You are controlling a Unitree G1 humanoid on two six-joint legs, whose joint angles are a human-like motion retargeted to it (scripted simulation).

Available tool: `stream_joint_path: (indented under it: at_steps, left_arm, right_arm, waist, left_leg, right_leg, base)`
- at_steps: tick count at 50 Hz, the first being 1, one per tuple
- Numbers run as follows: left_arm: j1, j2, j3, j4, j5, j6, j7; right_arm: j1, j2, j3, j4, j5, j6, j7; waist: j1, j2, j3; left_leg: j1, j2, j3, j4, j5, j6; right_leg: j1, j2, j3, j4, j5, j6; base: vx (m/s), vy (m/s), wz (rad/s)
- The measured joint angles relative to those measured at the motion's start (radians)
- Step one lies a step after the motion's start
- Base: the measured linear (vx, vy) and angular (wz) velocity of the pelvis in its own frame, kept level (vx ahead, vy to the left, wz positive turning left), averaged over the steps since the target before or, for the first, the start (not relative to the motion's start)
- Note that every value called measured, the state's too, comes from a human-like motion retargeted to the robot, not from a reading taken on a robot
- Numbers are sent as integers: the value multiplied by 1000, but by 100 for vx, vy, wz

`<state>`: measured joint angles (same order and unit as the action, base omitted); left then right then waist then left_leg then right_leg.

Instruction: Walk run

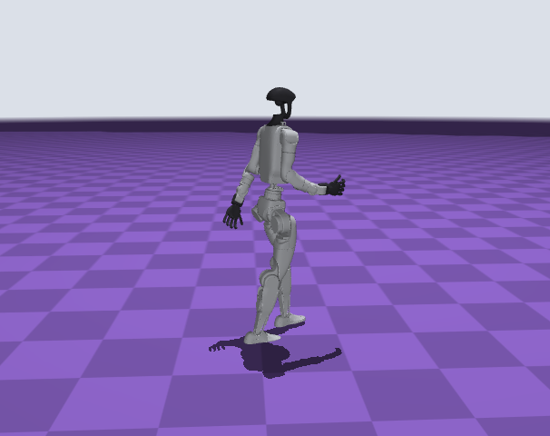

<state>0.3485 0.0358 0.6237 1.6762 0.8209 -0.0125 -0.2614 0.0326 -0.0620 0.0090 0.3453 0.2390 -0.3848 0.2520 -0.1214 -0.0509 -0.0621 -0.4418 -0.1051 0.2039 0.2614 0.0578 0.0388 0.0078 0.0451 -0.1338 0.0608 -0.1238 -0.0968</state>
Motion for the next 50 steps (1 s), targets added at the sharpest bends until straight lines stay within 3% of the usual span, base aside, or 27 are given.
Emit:
stream_joint_path:
  at_steps: [2, 5, 6, 10, 13, 15, 17, 19, 20, 22, 28, 30, 34, 36, 39, 41, 43, 45, 48, 50]
  left_arm:
    - [-11, -5, 13, 11, -7, 6, -4]
    - [-33, -11, 23, 1, -3, -6, -34]
    - [-42, -10, 21, -8, -2, -13, -44]
    - [-80, 0, 21, -50, 10, -24, -39]
    - [-98, 23, 19, -66, -4, -34, -1]
    - [-119, 54, 7, -53, -43, -38, 15]
    - [-156, 90, -8, -35, -96, -46, 24]
    - [-214, 123, -31, -27, -145, -58, 51]
    - [-245, 136, -45, -28, -167, -64, 72]
    - [-303, 150, -58, -57, -196, -82, 120]
    - [-449, 179, -126, -230, -257, -203, 85]
    - [-485, 200, -149, -283, -282, -237, 35]
    - [-536, 235, -163, -341, -296, -273, -12]
    - [-550, 246, -159, -346, -290, -275, -11]
    - [-544, 244, -153, -331, -284, -274, 8]
    - [-521, 229, -144, -308, -276, -273, 22]
    - [-484, 209, -132, -271, -259, -276, 32]
    - [-433, 189, -121, -223, -228, -272, 38]
    - [-333, 150, -105, -151, -148, -222, 60]
    - [-272, 111, -110, -99, -105, -178, 92]
  right_arm:
    - [1, -1, -3, 8, 0, -5, -1]
    - [19, 10, -10, 20, -11, -15, -15]
    - [29, 19, -11, 25, -15, -15, -20]
    - [88, 59, 4, 50, -14, -8, -46]
    - [147, 87, 26, 78, -10, -1, -51]
    - [181, 97, 51, 97, -11, 3, -43]
    - [198, 92, 86, 109, -20, 6, -31]
    - [189, 79, 104, 113, -36, 5, -22]
    - [181, 72, 104, 114, -45, 4, -14]
    - [175, 59, 95, 110, -63, -1, 8]
    - [175, 29, 39, 66, -90, -19, 36]
    - [173, 27, 29, 57, -88, -18, 37]
    - [177, 47, 9, 61, -82, -1, 19]
    - [183, 61, 6, 63, -82, 9, -2]
    - [196, 71, 3, 61, -83, 11, -32]
    - [201, 75, -1, 59, -81, 14, -32]
    - [207, 79, -12, 54, -85, 21, -17]
    - [218, 82, -22, 49, -94, 26, 1]
    - [231, 82, -19, 54, -89, 30, 8]
    - [218, 70, -23, 62, -76, 46, 10]
  waist:
    - [26, 9, 15]
    - [51, 8, 22]
    - [58, 4, 21]
    - [113, -23, 1]
    - [151, -57, -40]
    - [124, -70, -79]
    - [83, -53, -84]
    - [66, -38, -76]
    - [61, -39, -76]
    - [69, 18, -80]
    - [-54, 85, -63]
    - [-97, 79, -61]
    - [-143, 66, -49]
    - [-149, 75, -42]
    - [-134, 87, -49]
    - [-141, 91, -59]
    - [-180, 100, -71]
    - [-233, 110, -83]
    - [-238, 128, -96]
    - [-218, 114, -92]
  left_leg:
    - [-13, -28, -21, -146, -49, -8]
    - [-26, -84, -62, -308, -106, -81]
    - [-22, -87, -46, -315, -107, -81]
    - [11, -67, 18, -234, -106, 15]
    - [43, -67, -11, -206, -8, 60]
    - [53, -62, -14, -163, -23, 110]
    - [77, -36, -41, -125, -63, 123]
    - [124, -18, -44, -111, -110, 123]
    - [151, -17, -44, -111, -134, 117]
    - [199, 21, -49, -145, -147, 120]
    - [325, -9, -173, -203, -191, 124]
    - [362, -43, -204, -209, -214, 129]
    - [449, -80, -244, -204, -273, 122]
    - [486, -70, -253, -202, -295, 111]
    - [531, -53, -236, -196, -320, 88]
    - [547, -51, -235, -179, -314, 73]
    - [560, -39, -246, -154, -278, 48]
    - [573, -22, -270, -112, -203, 10]
    - [557, 8, -277, 19, 30, -40]
    - [512, 11, -252, 164, 210, -64]
  right_leg:
    - [46, 30, 19, -3, -25, -1]
    - [102, 55, 34, -4, -50, 10]
    - [117, 58, 38, 1, -46, 18]
    - [158, 60, 77, 45, 24, 69]
    - [167, 31, 64, 118, 234, 144]
    - [141, 22, 51, 214, 425, 228]
    - [81, 60, 82, 388, 576, 305]
    - [-10, 63, 48, 595, 647, 357]
    - [-61, 40, 8, 697, 647, 358]
    - [-116, 67, 21, 677, 602, 347]
    - [-323, -93, -84, 588, 260, 249]
    - [-371, -153, -82, 446, 240, 249]
    - [-430, -242, -107, 153, 215, 176]
    - [-463, -226, -80, 42, 180, 145]
    - [-497, -212, -110, -48, 132, 190]
    - [-506, -207, -95, -1, 128, 165]
    - [-501, -211, -110, 53, 164, 140]
    - [-463, -217, -133, 56, 265, 154]
    - [-436, -149, 90, 103, 228, 110]
    - [-387, -168, 63, 116, 193, 92]
  base:
    - [80, -28, -48]
    - [71, -24, -25]
    - [80, -24, -20]
    - [100, -27, -63]
    - [102, -25, -72]
    - [105, -26, -1]
    - [110, -29, 11]
    - [74, -32, -13]
    - [54, -18, -31]
    - [72, -2, -40]
    - [65, -10, 94]
    - [68, -20, 91]
    - [74, -31, 54]
    - [61, -30, 15]
    - [75, -42, -19]
    - [66, -42, 16]
    - [86, -58, 86]
    - [84, -59, 102]
    - [99, -74, 16]
    - [70, -43, -23]
